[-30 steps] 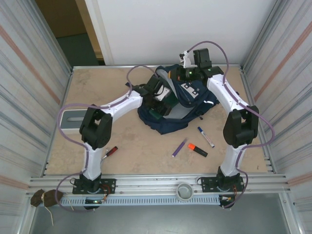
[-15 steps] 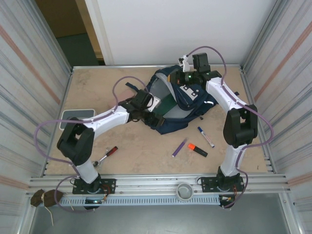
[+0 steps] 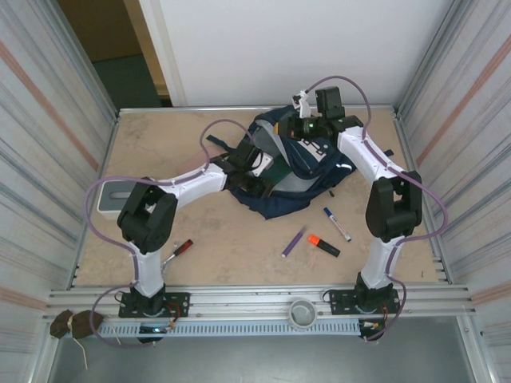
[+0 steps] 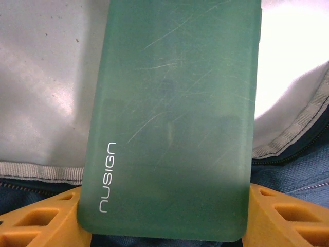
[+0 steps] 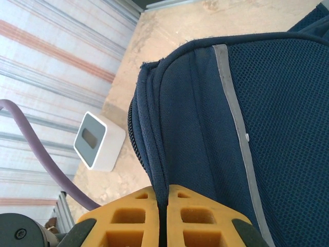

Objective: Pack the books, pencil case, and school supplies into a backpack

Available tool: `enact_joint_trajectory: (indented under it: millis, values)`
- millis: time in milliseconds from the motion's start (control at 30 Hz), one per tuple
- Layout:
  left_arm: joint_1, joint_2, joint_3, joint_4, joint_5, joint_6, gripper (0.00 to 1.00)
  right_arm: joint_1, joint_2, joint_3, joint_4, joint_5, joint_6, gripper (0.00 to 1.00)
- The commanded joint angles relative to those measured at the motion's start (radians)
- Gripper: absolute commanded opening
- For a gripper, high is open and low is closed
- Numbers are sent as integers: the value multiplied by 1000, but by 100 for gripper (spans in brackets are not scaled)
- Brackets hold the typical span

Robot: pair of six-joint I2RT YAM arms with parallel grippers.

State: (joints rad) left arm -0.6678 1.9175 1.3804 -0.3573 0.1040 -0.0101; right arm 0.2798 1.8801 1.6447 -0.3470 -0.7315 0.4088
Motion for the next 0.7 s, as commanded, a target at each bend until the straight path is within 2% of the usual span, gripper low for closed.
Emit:
enact_joint_trajectory:
  millis: [0, 367, 533, 667]
  values:
    - [-5, 28, 58, 82, 52, 15, 60, 2, -39, 7, 16, -53, 9, 0]
    - [-31, 81, 123, 320, 123, -154, 65, 12, -44, -20, 73, -78, 73, 0]
    - [-30, 77, 97, 375, 178, -191, 79, 2, -49, -44, 70, -65, 65, 0]
    - [-19, -61, -58, 376, 148, -141, 88, -18, -66, -70, 57, -48, 44, 0]
